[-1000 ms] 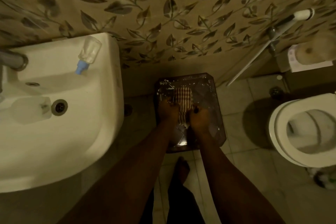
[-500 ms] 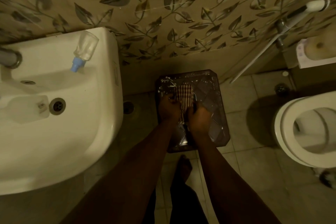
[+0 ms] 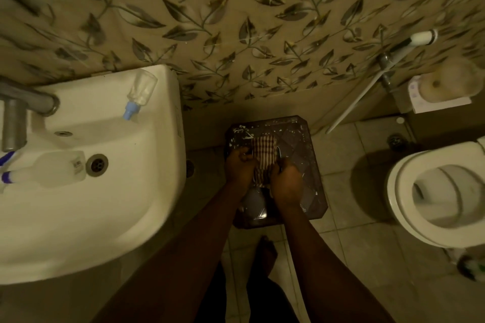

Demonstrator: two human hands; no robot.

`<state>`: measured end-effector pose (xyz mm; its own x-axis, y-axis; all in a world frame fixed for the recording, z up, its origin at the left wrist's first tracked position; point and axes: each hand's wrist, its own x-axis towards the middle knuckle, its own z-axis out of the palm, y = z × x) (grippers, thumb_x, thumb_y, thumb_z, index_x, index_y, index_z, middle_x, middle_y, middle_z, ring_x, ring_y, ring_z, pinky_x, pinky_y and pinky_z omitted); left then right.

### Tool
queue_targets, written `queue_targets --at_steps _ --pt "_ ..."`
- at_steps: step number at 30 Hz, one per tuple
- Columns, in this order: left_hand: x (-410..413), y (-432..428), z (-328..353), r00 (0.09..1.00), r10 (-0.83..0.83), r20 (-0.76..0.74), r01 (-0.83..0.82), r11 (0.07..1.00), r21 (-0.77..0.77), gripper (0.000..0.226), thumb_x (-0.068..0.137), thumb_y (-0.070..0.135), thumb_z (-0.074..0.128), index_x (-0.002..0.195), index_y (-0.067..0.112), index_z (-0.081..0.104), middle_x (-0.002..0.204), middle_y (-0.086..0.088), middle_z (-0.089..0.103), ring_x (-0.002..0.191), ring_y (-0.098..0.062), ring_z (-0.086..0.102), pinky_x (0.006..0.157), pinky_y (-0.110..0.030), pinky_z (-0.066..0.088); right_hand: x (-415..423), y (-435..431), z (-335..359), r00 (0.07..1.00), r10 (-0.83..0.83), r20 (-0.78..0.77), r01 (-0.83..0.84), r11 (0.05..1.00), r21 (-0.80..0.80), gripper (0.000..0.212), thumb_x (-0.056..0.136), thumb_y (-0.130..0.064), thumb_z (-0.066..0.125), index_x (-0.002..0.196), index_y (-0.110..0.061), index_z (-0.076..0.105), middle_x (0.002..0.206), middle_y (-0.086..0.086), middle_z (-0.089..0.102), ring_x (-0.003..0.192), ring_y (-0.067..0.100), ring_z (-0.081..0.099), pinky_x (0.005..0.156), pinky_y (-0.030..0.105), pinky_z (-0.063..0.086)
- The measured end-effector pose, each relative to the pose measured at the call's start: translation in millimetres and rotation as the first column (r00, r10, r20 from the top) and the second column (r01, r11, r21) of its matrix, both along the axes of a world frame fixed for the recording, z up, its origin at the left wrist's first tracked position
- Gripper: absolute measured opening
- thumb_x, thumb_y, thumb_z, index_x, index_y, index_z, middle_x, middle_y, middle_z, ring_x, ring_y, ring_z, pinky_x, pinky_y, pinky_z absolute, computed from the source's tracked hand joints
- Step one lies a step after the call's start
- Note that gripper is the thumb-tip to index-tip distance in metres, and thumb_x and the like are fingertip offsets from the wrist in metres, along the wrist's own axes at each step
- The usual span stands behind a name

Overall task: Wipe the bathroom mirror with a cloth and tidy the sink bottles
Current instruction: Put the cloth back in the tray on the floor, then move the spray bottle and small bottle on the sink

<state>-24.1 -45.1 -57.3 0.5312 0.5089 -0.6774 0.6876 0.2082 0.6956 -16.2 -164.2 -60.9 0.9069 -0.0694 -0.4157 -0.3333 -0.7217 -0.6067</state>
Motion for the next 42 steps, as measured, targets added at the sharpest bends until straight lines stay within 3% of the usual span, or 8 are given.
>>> queue_targets --at_steps 10,13,17,21,27,32,36,42 --pt "-15 17 113 0.987 -0.073 0.141 0.066 0.996 0.056 0.032 0.093 0.001 0.075 0.125 0.007 0.071 0.114 -0.015 0.077 0.112 -0.035 0.074 0.102 -0.048 0.06 -9 29 90 0.996 -0.07 0.049 0.069 0.997 0.033 0.032 0.11 -0.026 0.051 0.13 -0.008 0.069 0.118 0.018 0.074 0.106 0.036 0.071 0.088 0.037 0.054" --pt "-22 24 154 0.966 -0.12 0.23 0.112 0.992 0.05 0.035 0.094 0.005 0.076 0.129 0.004 0.072 0.122 -0.016 0.077 0.116 -0.031 0.074 0.105 -0.042 0.058 -12 40 123 0.983 -0.138 0.119 0.125 0.987 0.105 0.031 0.108 -0.024 0.058 0.128 -0.004 0.071 0.117 0.025 0.073 0.106 0.045 0.07 0.094 0.048 0.054" --pt "-36 39 209 0.932 -0.033 0.36 0.078 0.991 -0.111 0.032 0.093 0.006 0.078 0.123 0.012 0.07 0.108 -0.009 0.08 0.1 -0.019 0.077 0.094 -0.032 0.062 -20 48 166 0.996 -0.013 0.091 -0.008 0.976 0.219 0.022 0.106 -0.034 0.056 0.118 -0.019 0.065 0.096 0.002 0.07 0.086 0.027 0.066 0.081 0.045 0.057" --pt "-44 79 267 0.879 0.046 0.475 0.02 0.991 -0.133 0.03 0.092 0.002 0.079 0.12 0.011 0.071 0.103 -0.005 0.078 0.093 -0.014 0.076 0.081 -0.023 0.061 -19 87 219 0.954 -0.112 0.279 0.037 0.965 0.261 0.027 0.105 -0.016 0.06 0.123 -0.001 0.073 0.122 0.027 0.072 0.113 0.045 0.067 0.097 0.045 0.05" --pt "-79 154 338 0.793 0.103 0.6 -0.158 0.987 0.04 0.024 0.091 0.01 0.083 0.109 0.022 0.075 0.099 0.005 0.081 0.092 -0.007 0.077 0.075 -0.017 0.058 -15 147 294 0.93 -0.166 0.328 0.008 0.9 0.435 0.032 0.106 -0.01 0.059 0.134 0.002 0.067 0.136 0.027 0.065 0.126 0.046 0.059 0.11 0.051 0.044" --pt "-120 212 367 0.724 0.253 0.642 -0.347 0.938 0.021 0.02 0.092 0.007 0.081 0.107 0.019 0.074 0.101 -0.002 0.081 0.088 -0.012 0.073 0.065 -0.014 0.054 -29 189 333 0.864 -0.185 0.468 -0.098 0.85 0.517 0.021 0.104 -0.011 0.06 0.121 -0.004 0.071 0.112 0.021 0.072 0.095 0.031 0.062 0.085 0.04 0.048" --pt "-158 254 366 0.631 0.44 0.639 -0.527 0.848 -0.064 0.021 0.095 0.005 0.077 0.115 0.009 0.074 0.096 -0.007 0.078 0.078 -0.017 0.067 0.064 -0.023 0.052 -46 216 344 0.844 -0.182 0.504 -0.181 0.789 0.587 0.017 0.105 -0.013 0.06 0.116 -0.011 0.072 0.098 -0.002 0.069 0.092 0.022 0.064 0.082 0.033 0.047" --pt "-219 294 347 0.49 0.626 0.606 -0.651 0.725 -0.223 0.029 0.097 0.007 0.075 0.126 0.008 0.07 0.115 -0.011 0.076 0.102 -0.023 0.073 0.082 -0.032 0.059 -73 241 329 0.863 -0.053 0.502 -0.293 0.758 0.583 0.011 0.106 -0.014 0.061 0.105 -0.02 0.069 0.085 -0.015 0.063 0.079 0.009 0.059 0.068 0.025 0.044"
